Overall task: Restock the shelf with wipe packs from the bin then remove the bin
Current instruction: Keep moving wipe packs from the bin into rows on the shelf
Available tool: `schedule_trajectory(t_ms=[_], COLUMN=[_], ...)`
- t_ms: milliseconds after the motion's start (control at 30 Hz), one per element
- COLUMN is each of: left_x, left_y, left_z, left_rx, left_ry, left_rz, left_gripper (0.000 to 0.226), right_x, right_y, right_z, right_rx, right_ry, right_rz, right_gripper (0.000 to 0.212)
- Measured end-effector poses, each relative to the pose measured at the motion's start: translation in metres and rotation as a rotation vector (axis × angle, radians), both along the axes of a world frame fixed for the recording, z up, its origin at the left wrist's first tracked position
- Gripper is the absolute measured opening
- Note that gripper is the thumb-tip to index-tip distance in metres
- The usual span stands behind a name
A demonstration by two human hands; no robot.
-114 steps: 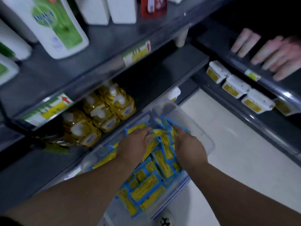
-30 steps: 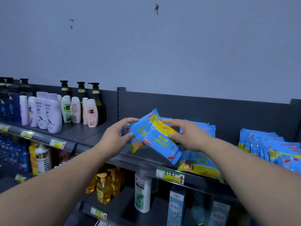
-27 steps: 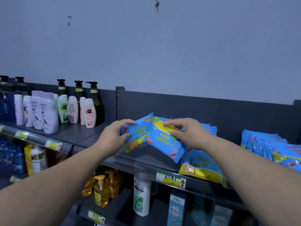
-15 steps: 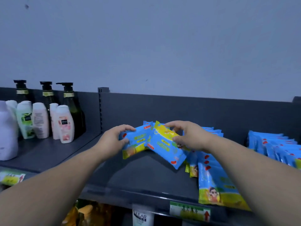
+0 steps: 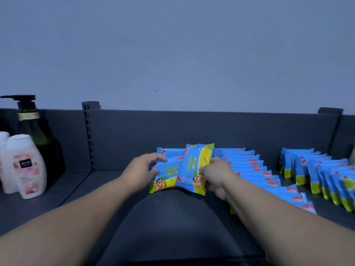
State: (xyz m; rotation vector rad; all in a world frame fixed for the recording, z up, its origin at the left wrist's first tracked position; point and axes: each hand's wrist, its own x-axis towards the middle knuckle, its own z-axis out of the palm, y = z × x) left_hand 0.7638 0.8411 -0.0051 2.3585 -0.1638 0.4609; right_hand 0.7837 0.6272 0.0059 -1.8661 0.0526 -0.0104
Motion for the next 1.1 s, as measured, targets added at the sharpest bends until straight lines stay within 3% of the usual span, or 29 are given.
schedule_trajectory(t_ms=[133, 233, 333, 400, 500, 567, 633, 833, 967, 1100], left_x=[0.013, 0.021, 0.022, 0.018, 0.015, 0.016, 0.015, 0.014, 0.015, 0.021], left_y=[0.000, -0.005, -0.007, -0.010, -0.010, -0.008, -0.007, -0.005, -0.001, 0.006], left_z=[-0.002, -0.004, -0.011, -0.014, -0.014, -0.012, -0.010, -0.006, -0.009, -0.009], left_rx=[0.069, 0.063, 0.061, 0.131, 0.169, 0.180, 0.219, 0.226, 0.124, 0.044], left_ry=[0.018, 0.074, 0.173, 0.220, 0.259, 0.270, 0.282, 0.319, 0.341, 0.451], left_rz=[0.009, -0.007, -0.048, -0.076, -0.108, -0.129, -0.161, -0.277, -0.268, -0.253], left_gripper=[0.031, 0.007, 0.052, 0.073, 0.078, 0.077, 0.074, 0.070, 0.080, 0.096], right_x=[0.006, 0.006, -0.007, -0.013, -0.012, -0.013, -0.010, 0.006, 0.010, 0.020], right_y=[0.005, 0.007, 0.014, 0.018, 0.013, 0.010, 0.008, 0.011, 0.011, 0.014], right_z=[-0.022, -0.029, -0.024, -0.022, -0.013, 0.000, 0.009, 0.023, 0.026, 0.021], right_rx=[-0.118, -0.121, 0.104, 0.111, -0.455, -0.625, -0.745, -1.070, -1.107, -1.057], right_ry=[0.007, 0.056, 0.184, 0.216, 0.063, -0.081, -0.144, -0.053, 0.018, 0.105], right_rz=[-0.068, -0.051, -0.012, 0.037, 0.033, 0.081, 0.203, 0.452, 0.498, 0.453], right_gripper=[0.017, 0.017, 0.027, 0.026, 0.094, 0.115, 0.117, 0.120, 0.114, 0.129])
